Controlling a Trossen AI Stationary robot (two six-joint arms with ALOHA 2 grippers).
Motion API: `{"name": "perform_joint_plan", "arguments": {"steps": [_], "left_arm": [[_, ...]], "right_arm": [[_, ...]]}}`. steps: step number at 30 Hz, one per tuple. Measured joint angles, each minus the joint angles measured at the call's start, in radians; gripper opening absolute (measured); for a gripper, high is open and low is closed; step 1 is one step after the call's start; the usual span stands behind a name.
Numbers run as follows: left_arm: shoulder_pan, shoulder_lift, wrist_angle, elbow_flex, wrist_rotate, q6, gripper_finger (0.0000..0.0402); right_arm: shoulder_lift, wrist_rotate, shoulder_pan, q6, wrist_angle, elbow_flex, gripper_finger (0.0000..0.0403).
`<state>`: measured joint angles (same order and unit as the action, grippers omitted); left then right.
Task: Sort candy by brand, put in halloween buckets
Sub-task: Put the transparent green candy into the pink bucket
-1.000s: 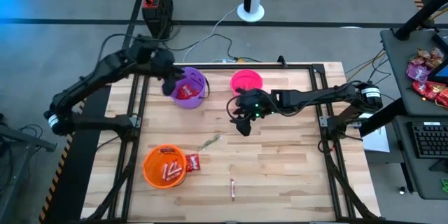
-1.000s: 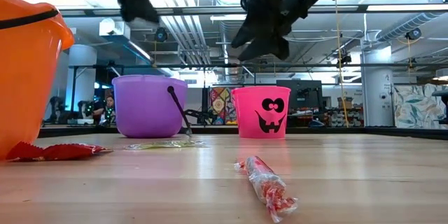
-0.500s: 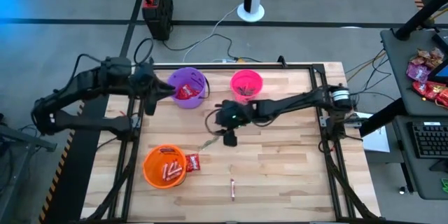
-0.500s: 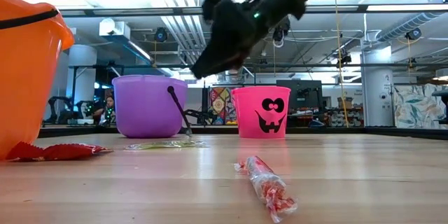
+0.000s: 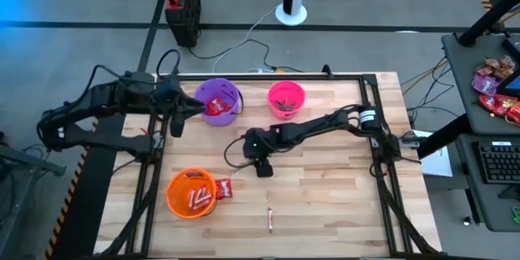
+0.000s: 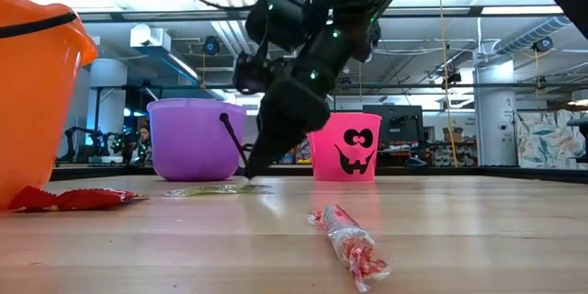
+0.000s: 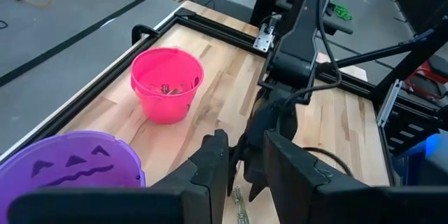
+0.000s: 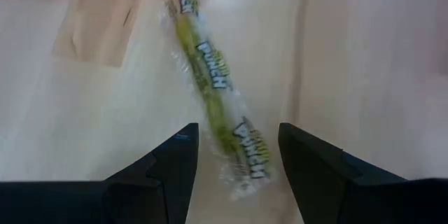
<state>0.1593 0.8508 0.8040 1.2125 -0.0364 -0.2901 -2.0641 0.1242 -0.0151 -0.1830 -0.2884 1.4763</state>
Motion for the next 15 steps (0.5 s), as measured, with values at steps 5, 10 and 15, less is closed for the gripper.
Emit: {"name": "perform_joint_plan", "arguments": {"steps": [5,10,15], "left_arm": [[0.000,0.018,0.000,0.000,0.000,0.002,0.0076],[0.000,0.036,-0.001,0.000,0.000,0.017,0.0076],[0.000,0.050,-0.003,0.000,0.000,0.031,0.0076]], "right_arm": [[-0.043,0.014,0.002,0.038,0.004,0.004,0.0188],[-0.059,0.007,0.002,0.053,-0.004,0.006,0.0141],[-0.058,0.013,0.001,0.048,-0.011,0.005,0.0034]]}}
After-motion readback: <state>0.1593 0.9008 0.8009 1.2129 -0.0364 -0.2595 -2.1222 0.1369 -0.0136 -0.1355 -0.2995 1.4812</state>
